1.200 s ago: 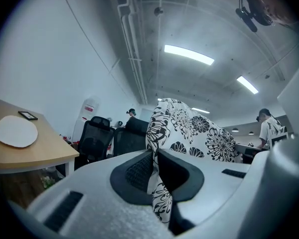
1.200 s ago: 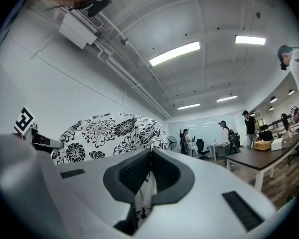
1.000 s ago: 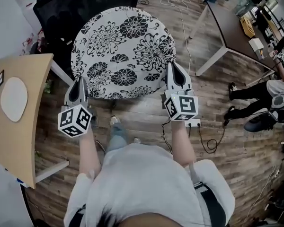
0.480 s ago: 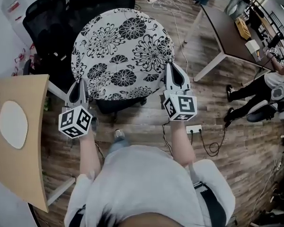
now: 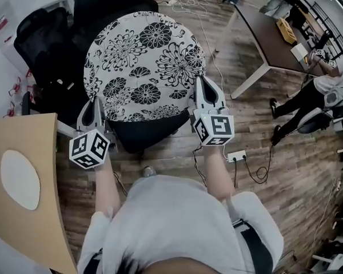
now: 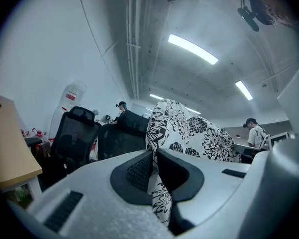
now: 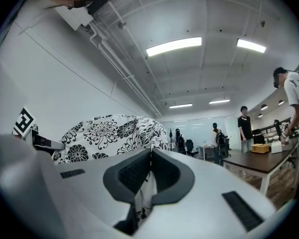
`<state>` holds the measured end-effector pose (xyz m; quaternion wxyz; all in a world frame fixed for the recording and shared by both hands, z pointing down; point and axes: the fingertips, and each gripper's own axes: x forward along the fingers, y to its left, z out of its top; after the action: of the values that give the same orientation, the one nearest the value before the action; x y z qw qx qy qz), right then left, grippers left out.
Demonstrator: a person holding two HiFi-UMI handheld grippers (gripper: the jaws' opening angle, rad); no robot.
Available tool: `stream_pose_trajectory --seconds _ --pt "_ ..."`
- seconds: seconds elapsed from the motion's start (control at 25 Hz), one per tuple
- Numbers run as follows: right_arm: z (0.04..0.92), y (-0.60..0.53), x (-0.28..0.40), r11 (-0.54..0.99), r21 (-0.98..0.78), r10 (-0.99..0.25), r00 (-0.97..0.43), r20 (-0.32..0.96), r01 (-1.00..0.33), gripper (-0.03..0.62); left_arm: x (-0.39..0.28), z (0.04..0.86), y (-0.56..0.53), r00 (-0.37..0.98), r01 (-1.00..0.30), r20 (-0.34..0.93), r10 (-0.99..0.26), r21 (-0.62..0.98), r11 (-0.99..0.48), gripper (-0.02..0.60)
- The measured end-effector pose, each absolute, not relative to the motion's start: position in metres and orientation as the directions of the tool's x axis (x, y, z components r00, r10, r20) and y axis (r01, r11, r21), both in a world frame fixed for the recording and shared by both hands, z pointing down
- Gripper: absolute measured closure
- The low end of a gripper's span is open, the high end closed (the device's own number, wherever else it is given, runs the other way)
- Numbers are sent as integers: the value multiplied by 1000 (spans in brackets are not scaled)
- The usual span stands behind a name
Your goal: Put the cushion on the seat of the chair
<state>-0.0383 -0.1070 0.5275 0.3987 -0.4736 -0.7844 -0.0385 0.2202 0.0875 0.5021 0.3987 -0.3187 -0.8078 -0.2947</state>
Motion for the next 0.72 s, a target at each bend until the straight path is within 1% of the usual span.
stream_pose_trajectory --seconds 0.08,0.24,0.32,0.4,0.52,0.64,0.72 --pt "529 -106 -28 543 -329 710 -215 670 772 579 231 500 86 -463 758 842 278 213 616 560" --pt "529 -103 -48 543 -239 714 -293 637 805 579 211 532 91 -559 731 777 288 299 613 560" --pt "524 -108 -44 541 -231 716 -299 631 808 579 216 529 88 -567 732 768 298 304 610 560" --pt "513 -118 -40 538 -246 720 -288 631 806 579 223 512 78 -554 740 773 309 287 609 561" --pt "480 -129 -36 550 -290 733 -287 616 783 579 223 462 73 -535 736 779 328 239 633 560" --pt "446 -117 -39 635 -311 729 -415 545 707 579 190 415 118 -607 625 733 308 200 754 560" --pt "428 -124 -38 648 -312 721 -427 546 695 579 186 396 116 -608 611 735 300 193 767 560"
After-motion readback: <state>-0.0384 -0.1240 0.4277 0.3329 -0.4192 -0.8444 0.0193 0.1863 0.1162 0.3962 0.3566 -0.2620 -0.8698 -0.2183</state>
